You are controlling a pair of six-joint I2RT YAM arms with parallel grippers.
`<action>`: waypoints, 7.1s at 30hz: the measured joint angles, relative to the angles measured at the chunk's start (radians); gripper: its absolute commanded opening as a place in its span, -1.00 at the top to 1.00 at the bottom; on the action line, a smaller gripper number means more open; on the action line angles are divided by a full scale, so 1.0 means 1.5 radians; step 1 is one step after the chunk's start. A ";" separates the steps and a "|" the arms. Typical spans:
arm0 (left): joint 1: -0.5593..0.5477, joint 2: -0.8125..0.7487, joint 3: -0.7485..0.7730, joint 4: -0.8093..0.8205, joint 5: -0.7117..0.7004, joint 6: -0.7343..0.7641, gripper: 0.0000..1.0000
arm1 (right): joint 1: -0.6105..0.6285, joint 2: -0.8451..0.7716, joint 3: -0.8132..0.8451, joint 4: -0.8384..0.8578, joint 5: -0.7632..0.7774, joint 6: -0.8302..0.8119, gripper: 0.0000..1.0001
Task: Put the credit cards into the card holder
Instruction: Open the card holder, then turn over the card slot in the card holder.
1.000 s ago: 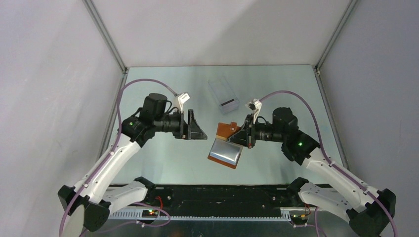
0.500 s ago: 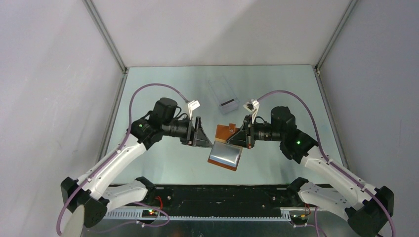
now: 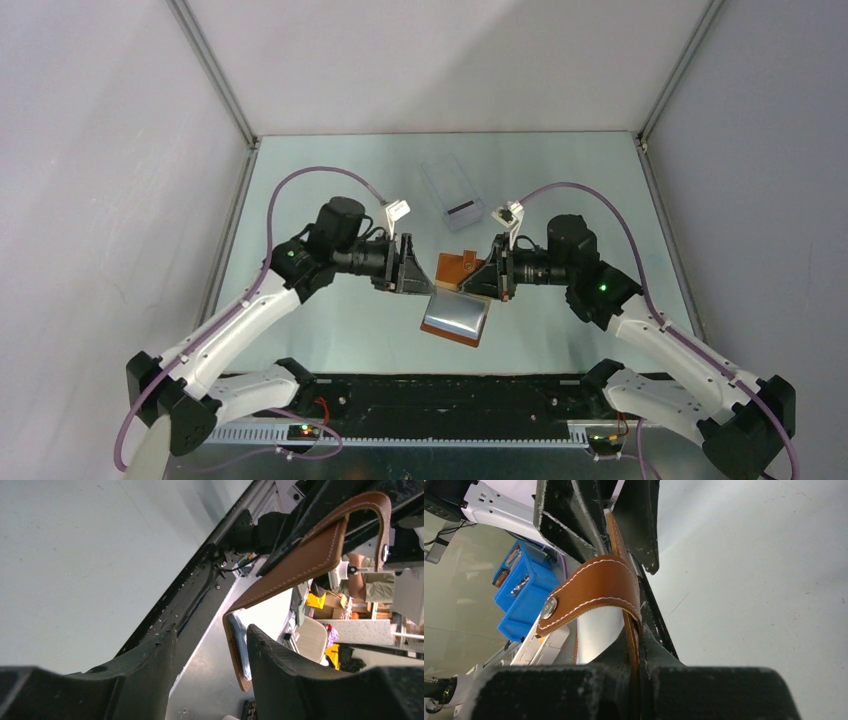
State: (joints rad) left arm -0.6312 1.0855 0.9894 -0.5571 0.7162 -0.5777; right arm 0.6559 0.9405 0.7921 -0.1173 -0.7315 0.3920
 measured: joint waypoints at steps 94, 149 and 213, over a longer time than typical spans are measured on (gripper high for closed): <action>-0.049 -0.024 -0.019 -0.040 -0.188 0.024 0.00 | -0.028 0.014 0.000 -0.039 -0.034 0.000 1.00; -0.105 0.022 0.003 0.115 -0.031 -0.011 0.31 | -0.014 0.049 0.000 0.033 -0.129 0.088 1.00; -0.076 -0.029 -0.140 0.407 0.030 -0.273 0.30 | -0.089 -0.064 -0.009 0.169 0.047 0.257 1.00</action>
State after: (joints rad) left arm -0.7456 1.0416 0.7792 0.0532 0.7612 -0.9867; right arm 0.5228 0.8444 0.7788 0.1368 -0.6609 0.7776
